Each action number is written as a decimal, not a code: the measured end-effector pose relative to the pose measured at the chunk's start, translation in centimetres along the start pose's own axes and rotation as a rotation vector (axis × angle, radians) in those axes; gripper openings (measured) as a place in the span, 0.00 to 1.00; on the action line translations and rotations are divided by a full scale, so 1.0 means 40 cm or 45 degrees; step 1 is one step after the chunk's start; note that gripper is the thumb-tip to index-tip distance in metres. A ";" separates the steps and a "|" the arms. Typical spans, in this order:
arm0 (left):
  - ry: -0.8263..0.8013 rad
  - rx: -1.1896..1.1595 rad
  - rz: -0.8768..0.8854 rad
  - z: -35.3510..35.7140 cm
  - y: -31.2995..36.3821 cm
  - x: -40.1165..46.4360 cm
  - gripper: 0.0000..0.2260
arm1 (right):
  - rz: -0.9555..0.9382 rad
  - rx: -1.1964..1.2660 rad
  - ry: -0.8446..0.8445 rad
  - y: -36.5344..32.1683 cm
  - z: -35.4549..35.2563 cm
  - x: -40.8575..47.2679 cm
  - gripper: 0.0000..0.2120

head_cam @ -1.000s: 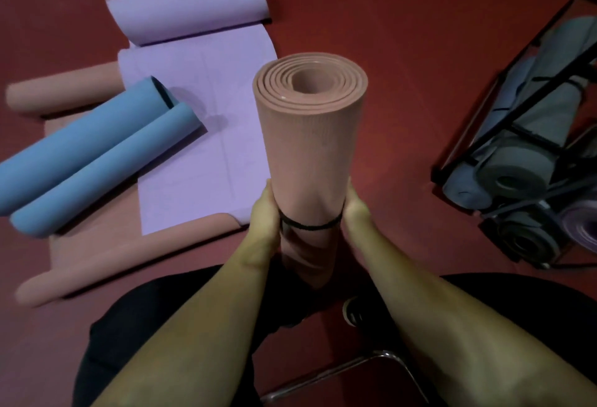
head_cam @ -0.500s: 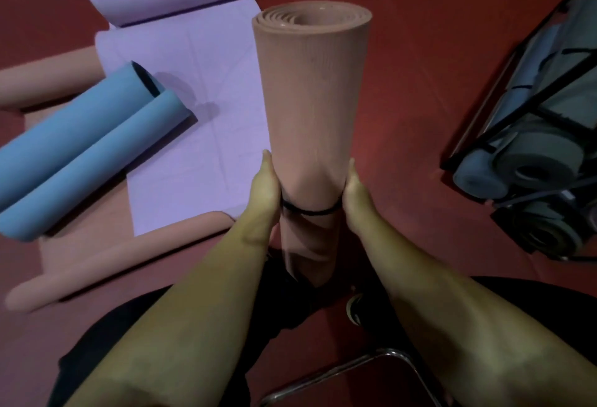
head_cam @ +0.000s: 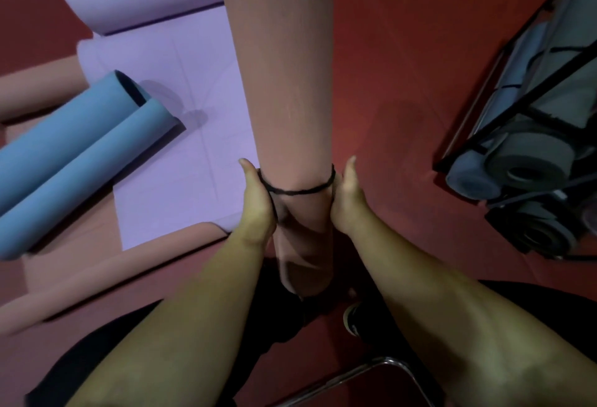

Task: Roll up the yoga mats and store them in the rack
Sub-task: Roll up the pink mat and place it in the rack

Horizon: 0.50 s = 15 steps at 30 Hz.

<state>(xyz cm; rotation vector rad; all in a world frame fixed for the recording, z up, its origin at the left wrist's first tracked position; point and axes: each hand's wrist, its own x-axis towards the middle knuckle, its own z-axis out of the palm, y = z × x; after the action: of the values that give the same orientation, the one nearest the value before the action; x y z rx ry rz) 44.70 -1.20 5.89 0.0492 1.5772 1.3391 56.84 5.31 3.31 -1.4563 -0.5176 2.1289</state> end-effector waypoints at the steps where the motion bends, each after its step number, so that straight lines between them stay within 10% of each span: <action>1: 0.014 -0.009 0.015 0.011 0.029 -0.013 0.32 | -0.010 -0.017 0.003 -0.034 0.006 -0.020 0.36; 9: -0.305 0.035 0.074 0.041 0.165 -0.186 0.31 | -0.347 -0.416 0.003 -0.129 -0.078 -0.246 0.18; 15: -0.633 0.057 -0.053 0.073 0.131 -0.343 0.31 | -0.240 -0.419 -0.074 -0.114 -0.126 -0.393 0.55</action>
<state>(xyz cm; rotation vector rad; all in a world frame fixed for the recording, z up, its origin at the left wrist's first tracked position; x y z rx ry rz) 50.44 -5.30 19.12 0.3483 1.1782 1.1479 67.13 -0.31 15.79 -1.4503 -1.0256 2.0084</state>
